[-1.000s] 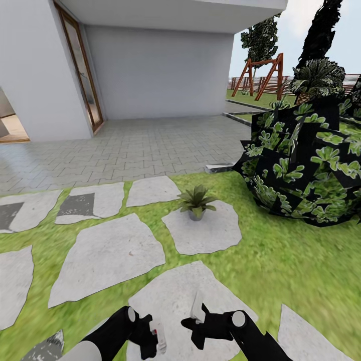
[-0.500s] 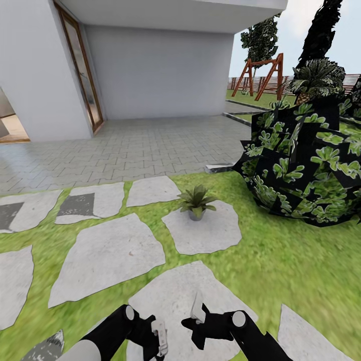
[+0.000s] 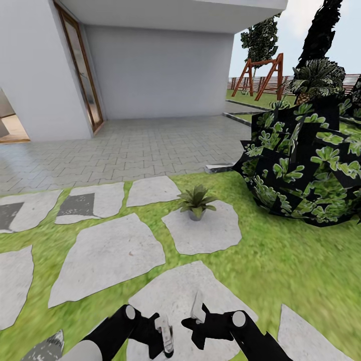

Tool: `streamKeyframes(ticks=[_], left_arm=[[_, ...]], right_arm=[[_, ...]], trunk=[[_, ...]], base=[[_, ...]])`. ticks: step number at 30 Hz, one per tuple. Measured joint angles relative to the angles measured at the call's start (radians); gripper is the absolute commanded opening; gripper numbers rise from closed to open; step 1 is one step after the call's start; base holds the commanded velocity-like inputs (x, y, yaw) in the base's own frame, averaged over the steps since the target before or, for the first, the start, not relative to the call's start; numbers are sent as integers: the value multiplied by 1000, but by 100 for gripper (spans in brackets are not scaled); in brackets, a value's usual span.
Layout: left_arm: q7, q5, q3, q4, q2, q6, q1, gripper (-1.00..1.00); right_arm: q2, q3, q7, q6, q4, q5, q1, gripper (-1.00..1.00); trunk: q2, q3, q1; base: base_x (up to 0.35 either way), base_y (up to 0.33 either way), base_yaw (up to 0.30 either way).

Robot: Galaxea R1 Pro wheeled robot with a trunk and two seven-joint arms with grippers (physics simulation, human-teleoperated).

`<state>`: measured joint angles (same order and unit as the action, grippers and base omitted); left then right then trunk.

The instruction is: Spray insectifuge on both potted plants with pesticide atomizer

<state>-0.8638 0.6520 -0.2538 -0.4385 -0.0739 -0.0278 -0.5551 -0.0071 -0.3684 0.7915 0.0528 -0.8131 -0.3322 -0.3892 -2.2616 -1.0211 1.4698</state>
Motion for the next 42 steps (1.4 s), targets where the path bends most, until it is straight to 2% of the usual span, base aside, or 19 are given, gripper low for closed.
streamKeyframes(ticks=[4, 10, 16, 24, 39, 42], left_arm=[[0, -25, -2, 6, -2, -13, 0, -100], [0, -30, -6, 9, -10, -17, 4, -100], [0, -32, -6, 9, -34, -17, 8, -100], [-1, -64, -4, 10, -35, -43, 8, -100], [-2, -70, -2, 9, -38, -54, 6, -100], [-3, -82, -2, 7, -38, -55, 6, -100]], right_arm=[[0, 0, 0, 0, 0, 0, 0, -100], [0, 0, 0, 0, 0, 0, 0, -100], [0, 0, 0, 0, 0, 0, 0, -100], [0, 0, 0, 0, 0, 0, 0, -100], [0, 0, 0, 0, 0, 0, 0, -100], [0, 0, 0, 0, 0, 0, 0, -100]], trunk=[[0, 0, 0], [0, 0, 0], [0, 0, 0], [0, 0, 0], [0, 0, 0], [0, 0, 0]], base=[[0, 0, 0], [0, 0, 0], [0, 0, 0], [0, 0, 0], [0, 0, 0], [0, 0, 0]])
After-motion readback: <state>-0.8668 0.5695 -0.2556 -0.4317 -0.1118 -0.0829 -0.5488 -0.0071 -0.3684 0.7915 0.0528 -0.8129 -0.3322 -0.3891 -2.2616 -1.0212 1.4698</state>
